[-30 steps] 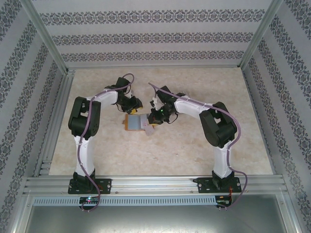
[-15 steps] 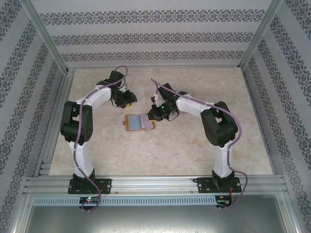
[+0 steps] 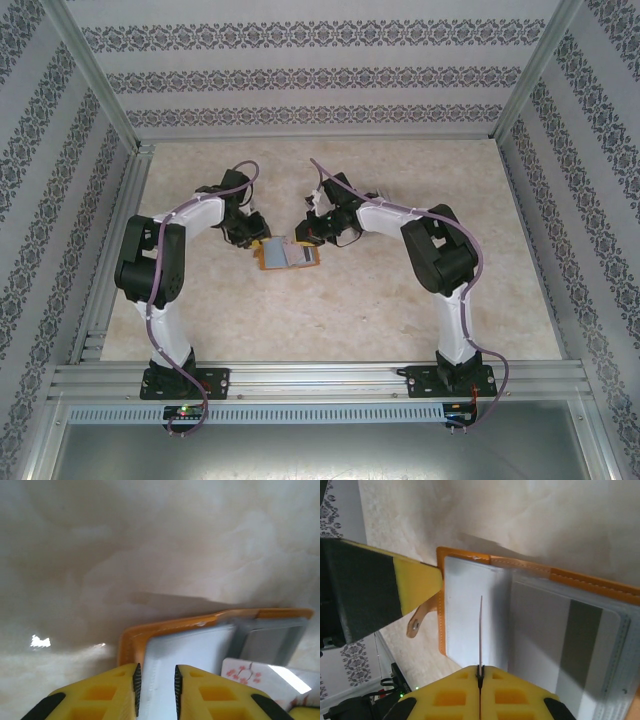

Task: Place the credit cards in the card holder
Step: Rotate the card holder at the center of the table, then insert the credit card into the card slot.

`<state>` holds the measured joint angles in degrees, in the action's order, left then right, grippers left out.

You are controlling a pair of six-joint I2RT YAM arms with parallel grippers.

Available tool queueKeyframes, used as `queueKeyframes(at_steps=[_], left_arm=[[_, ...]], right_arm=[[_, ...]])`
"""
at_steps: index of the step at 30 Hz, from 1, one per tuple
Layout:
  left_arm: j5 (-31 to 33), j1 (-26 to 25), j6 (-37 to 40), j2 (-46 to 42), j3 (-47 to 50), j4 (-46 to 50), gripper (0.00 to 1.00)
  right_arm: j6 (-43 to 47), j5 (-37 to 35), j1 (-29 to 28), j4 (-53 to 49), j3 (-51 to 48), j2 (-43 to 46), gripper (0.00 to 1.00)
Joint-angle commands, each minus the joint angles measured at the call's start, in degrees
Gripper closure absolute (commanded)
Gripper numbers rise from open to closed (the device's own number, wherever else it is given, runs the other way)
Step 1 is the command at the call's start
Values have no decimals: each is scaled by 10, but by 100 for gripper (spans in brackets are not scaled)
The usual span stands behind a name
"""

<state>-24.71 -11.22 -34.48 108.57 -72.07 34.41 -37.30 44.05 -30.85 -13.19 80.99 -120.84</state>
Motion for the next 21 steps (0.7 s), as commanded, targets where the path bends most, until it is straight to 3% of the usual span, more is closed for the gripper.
queueKeyframes(at_steps=[1,21], left_arm=[[14,10,0,-29,15,0,73],[1,16,-27,-55,94,-58,78]], right_arm=[[-13,8,6,19,-1,-4,92],[-23,-35,12,45,-53,17,92]])
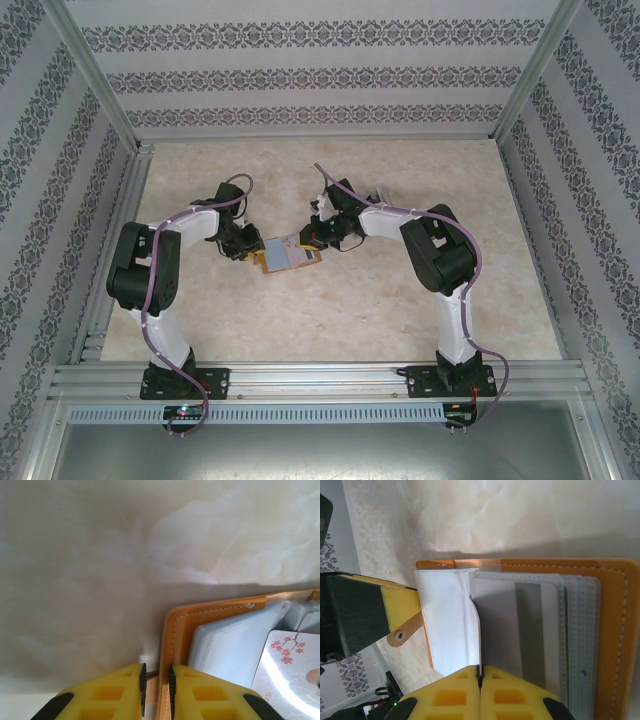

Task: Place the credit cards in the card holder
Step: Insert the credit card into the card slot.

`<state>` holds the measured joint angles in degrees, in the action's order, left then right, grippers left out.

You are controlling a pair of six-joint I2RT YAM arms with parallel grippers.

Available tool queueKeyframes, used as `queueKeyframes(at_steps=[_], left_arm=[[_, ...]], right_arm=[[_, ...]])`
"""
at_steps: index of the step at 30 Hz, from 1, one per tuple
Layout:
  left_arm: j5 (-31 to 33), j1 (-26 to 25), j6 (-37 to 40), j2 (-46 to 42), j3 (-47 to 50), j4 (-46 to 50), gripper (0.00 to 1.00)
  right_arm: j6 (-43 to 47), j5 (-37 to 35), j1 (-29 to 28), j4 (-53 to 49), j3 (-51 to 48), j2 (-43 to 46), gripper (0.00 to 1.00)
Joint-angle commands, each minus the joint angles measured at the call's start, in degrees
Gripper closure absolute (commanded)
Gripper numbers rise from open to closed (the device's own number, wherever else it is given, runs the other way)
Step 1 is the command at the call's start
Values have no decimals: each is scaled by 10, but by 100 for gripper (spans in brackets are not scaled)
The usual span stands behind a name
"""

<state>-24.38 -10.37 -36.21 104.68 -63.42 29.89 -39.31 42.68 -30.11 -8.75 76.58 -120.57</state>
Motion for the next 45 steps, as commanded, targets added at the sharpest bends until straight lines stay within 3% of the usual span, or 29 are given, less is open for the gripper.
queueKeyframes(at_steps=[1,34,45], left_arm=[[-3,7,-11,-16,10,-16,78],[-9,7,-13,1,20,-33,81],[-15,7,-17,1,29,-43,85]], right_arm=[[0,-18,4,-5,-4,11,92],[-4,-3,-16,-6,51,-52,91],[27,-86,-41,-39,42,-25,91]])
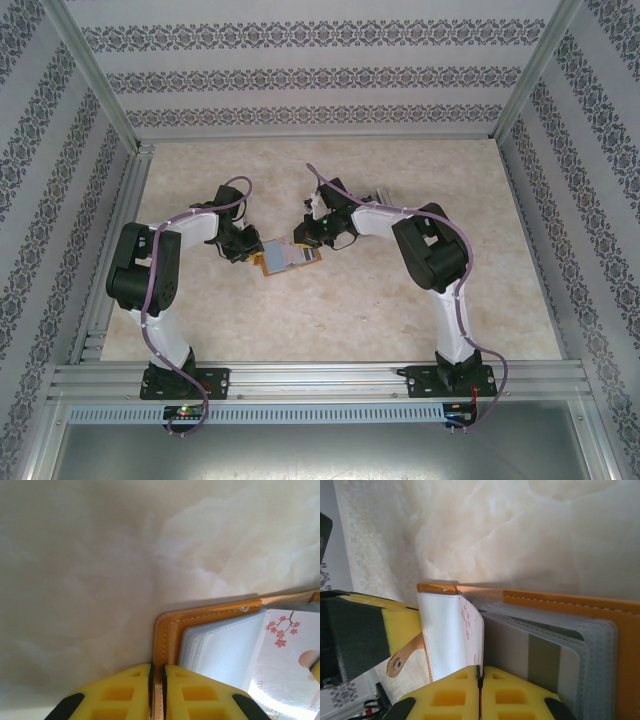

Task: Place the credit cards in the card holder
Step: Insert the credit card into the card slot.

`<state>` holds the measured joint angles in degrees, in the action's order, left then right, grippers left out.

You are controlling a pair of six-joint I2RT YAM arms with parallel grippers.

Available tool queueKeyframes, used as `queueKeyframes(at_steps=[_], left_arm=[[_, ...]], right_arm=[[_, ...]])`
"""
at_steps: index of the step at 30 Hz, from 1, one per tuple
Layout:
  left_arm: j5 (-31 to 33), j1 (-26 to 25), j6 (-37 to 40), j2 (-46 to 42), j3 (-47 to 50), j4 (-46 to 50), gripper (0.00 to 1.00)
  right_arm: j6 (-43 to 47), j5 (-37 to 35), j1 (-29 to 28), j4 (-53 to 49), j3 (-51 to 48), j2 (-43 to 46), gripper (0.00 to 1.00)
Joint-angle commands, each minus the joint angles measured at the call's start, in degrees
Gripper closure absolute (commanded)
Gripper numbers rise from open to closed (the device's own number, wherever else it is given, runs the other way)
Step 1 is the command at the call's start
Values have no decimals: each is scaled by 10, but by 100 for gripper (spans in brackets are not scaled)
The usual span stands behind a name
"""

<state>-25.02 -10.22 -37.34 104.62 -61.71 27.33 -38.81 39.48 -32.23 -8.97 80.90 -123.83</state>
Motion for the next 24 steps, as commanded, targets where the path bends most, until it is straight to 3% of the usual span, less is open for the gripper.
queueKeyframes(at_steps=[1,14,24], left_arm=[[-9,6,-6,1,13,-18,85],[-9,6,-3,3,7,-19,85],[-9,6,-5,4,4,-21,85]], right_arm=[[29,-60,-24,-44,1,8,91],[101,-88,-22,-104,5,34,92],[95,-75,-28,-108,23,23,92]])
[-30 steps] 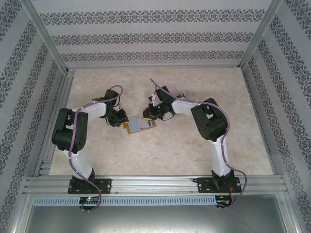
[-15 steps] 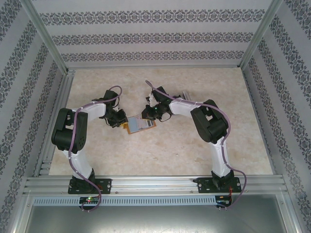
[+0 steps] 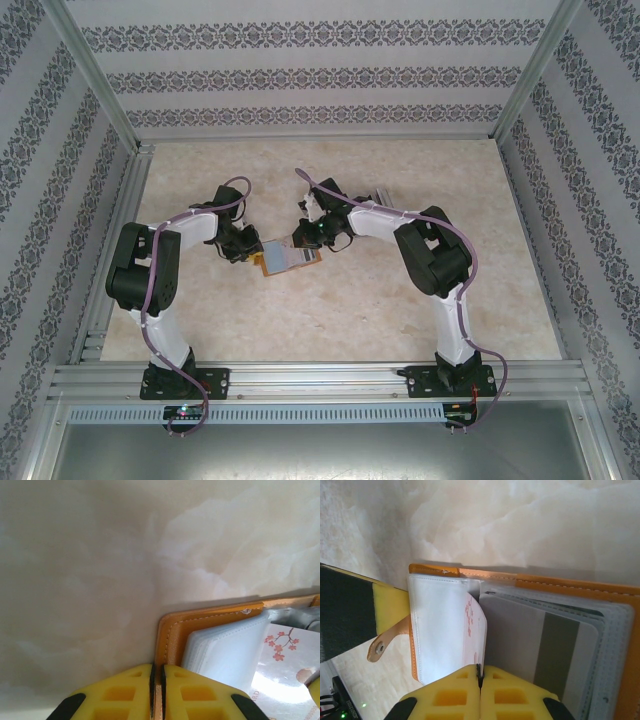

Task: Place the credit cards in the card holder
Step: Insert the credit card into the card slot.

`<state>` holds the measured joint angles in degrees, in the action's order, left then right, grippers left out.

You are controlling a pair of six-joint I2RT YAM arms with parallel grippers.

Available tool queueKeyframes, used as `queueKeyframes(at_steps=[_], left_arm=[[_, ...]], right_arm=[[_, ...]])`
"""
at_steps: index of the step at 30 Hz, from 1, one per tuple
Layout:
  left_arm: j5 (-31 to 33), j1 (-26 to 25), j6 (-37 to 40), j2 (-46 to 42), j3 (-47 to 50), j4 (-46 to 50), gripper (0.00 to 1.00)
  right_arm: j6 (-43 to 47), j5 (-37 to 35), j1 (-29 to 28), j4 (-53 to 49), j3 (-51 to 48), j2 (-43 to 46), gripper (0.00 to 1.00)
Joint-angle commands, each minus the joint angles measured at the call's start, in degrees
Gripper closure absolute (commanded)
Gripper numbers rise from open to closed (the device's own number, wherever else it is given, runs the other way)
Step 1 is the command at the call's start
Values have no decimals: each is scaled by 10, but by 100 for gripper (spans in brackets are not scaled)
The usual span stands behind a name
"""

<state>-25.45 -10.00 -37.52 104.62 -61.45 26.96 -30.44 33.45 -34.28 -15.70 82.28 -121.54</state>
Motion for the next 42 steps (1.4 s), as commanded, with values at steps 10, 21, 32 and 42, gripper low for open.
queueKeyframes(at_steps=[10,21,32,42], left_arm=[[-6,4,0,6,-8,-11,85],[-8,4,-4,10,-3,-16,85],[-8,4,-7,6,6,-23,85],[-8,3,-7,5,8,-24,85]], right_arm=[[21,-7,-19,-73,49,-27,92],[28,-63,-22,-104,52,-33,92],[32,-131,-55,-143,106,-64,92],[54,-171,-64,-169,122,-57,86]])
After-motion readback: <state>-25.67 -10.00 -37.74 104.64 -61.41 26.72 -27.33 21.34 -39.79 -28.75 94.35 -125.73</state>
